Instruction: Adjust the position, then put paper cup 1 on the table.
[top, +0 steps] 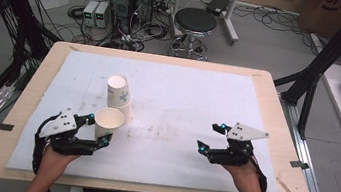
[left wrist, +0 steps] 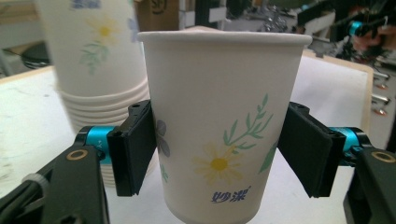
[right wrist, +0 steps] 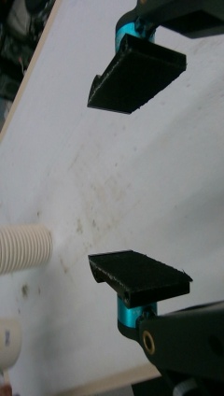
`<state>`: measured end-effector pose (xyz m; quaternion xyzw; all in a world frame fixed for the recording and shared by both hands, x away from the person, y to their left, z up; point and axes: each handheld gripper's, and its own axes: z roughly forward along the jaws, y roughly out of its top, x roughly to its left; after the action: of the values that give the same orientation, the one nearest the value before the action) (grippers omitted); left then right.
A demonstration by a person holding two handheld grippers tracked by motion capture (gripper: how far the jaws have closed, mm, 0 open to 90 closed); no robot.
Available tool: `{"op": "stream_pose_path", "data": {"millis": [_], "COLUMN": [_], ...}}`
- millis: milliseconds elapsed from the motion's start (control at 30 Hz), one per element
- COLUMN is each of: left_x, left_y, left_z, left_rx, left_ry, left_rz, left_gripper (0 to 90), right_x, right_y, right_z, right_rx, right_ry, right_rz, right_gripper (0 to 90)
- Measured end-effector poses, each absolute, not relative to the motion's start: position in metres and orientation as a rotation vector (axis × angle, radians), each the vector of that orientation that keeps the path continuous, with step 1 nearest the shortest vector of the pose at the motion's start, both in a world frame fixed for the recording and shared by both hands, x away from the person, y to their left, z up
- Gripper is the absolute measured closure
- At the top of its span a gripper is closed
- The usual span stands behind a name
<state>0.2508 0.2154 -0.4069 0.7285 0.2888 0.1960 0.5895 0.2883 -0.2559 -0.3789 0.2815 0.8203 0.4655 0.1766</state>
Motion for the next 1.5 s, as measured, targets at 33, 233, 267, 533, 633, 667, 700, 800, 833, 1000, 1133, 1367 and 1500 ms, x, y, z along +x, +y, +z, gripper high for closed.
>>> {"op": "stream_pose_path", "data": {"millis": [33, 233, 267, 533, 633, 667, 700, 800, 833, 1000, 1133, 1367, 1500], "left_x": [0.249, 0.238, 0.236, 0.241, 0.243, 0.243, 0.243, 0.242, 0.242, 0.242, 0.243, 0.250, 0.256], "left_y": [0.218, 0.231, 0.234, 0.247, 0.248, 0.249, 0.250, 0.251, 0.251, 0.252, 0.255, 0.270, 0.281], "left_z": [-0.406, -0.400, -0.400, -0.399, -0.402, -0.403, -0.403, -0.403, -0.403, -0.403, -0.404, -0.408, -0.414], "left_rx": [1.687, 1.622, 1.608, 1.539, 1.541, 1.541, 1.542, 1.539, 1.534, 1.526, 1.517, 1.474, 1.463], "left_ry": [0.676, 0.711, 0.717, 0.747, 0.754, 0.757, 0.758, 0.761, 0.762, 0.766, 0.781, 0.833, 0.868], "left_rz": [0.462, 0.523, 0.535, 0.570, 0.564, 0.567, 0.567, 0.572, 0.572, 0.577, 0.582, 0.618, 0.633], "left_gripper": [30.2, 30.1, 30.1, 30.0, 30.0, 30.0, 30.0, 29.9, 29.9, 29.5, 29.3, 29.3, 29.0], "right_x": [0.286, 0.279, 0.278, 0.277, 0.280, 0.280, 0.282, 0.283, 0.282, 0.282, 0.282, 0.281, 0.282], "right_y": [-0.261, -0.271, -0.273, -0.280, -0.283, -0.283, -0.283, -0.281, -0.281, -0.280, -0.280, -0.278, -0.280], "right_z": [-0.383, -0.389, -0.390, -0.392, -0.396, -0.396, -0.397, -0.397, -0.398, -0.397, -0.397, -0.399, -0.400], "right_rx": [0.832, 0.875, 0.873, 0.871, 0.898, 0.898, 0.898, 0.891, 0.889, 0.882, 0.884, 0.879, 0.886], "right_ry": [2.293, 2.249, 2.236, 2.214, 2.206, 2.206, 2.207, 2.212, 2.219, 2.224, 2.222, 2.232, 2.232], "right_rz": [1.322, 1.346, 1.358, 1.361, 1.366, 1.366, 1.360, 1.356, 1.354, 1.355, 1.360, 1.348, 1.348], "right_gripper": [21.9, 21.9, 21.9, 22.0, 22.0, 22.0, 22.0, 22.1, 22.0, 22.1, 22.1, 22.2, 23.5]}}
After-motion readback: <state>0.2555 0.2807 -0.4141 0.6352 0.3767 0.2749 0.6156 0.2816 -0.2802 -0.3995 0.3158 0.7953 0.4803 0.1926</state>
